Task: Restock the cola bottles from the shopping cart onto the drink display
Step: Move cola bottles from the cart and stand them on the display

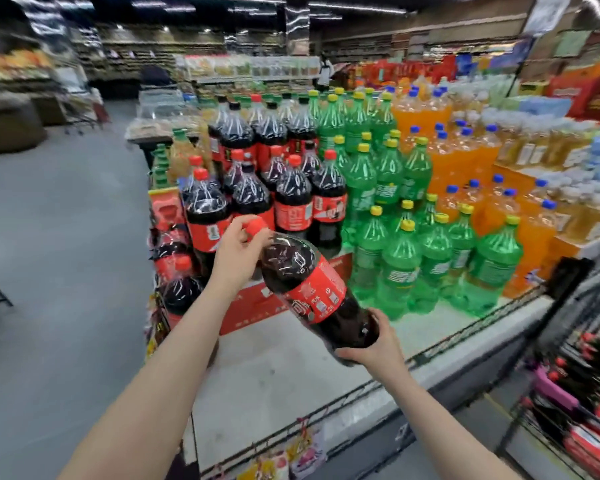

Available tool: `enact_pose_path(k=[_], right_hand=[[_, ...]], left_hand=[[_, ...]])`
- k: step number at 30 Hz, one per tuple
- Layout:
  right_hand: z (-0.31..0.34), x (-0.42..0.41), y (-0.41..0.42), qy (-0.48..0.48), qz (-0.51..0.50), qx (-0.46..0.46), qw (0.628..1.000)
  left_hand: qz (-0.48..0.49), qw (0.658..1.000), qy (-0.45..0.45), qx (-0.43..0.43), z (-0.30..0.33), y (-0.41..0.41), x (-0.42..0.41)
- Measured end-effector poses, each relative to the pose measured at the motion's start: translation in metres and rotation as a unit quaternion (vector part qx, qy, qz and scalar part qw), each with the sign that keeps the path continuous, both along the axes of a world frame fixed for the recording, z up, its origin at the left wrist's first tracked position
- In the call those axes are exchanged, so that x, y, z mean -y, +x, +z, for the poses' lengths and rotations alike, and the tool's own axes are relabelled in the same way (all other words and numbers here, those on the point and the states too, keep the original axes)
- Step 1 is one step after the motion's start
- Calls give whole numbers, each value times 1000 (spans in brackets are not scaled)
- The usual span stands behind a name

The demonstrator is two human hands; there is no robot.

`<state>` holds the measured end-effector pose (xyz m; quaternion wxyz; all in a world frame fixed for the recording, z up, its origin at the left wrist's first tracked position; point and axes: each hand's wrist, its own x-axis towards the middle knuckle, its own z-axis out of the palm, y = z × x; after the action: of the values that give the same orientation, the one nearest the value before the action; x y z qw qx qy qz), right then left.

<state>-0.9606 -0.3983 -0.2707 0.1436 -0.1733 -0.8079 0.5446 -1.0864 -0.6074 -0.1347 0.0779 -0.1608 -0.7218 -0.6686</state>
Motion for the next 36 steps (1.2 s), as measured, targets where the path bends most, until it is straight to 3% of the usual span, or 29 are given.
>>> enact_pose_path(k=[5,8,12,22,24,27,30,36], right_hand=[[-4,21,-63,-110,88,26,990],[9,34,-92,-132,128,-15,983],[44,47,-131,-75,150,-102,981],[3,83,-177,-14,147,-66,987],[-4,90,-186,-17,152,-56,987],[-16,102,-201,-15,167,-47,985],[-30,118,-212,-13,163,-42,986],[-49,150,-232,-43,133,-44,989]], left_hand=[[-9,991,-93,-92,9,-17,-19],[-51,976,-165,-133,10,-32,-29],[-78,970,-195,-124,1,-55,-28],[-109,966,-232,-38,-39,-98,25],[-44,955,-285,-66,-49,-105,51],[127,925,-332,-133,-67,-118,96],[210,931,-293,-63,-86,-122,121],[239,950,-197,39,-135,-126,132]])
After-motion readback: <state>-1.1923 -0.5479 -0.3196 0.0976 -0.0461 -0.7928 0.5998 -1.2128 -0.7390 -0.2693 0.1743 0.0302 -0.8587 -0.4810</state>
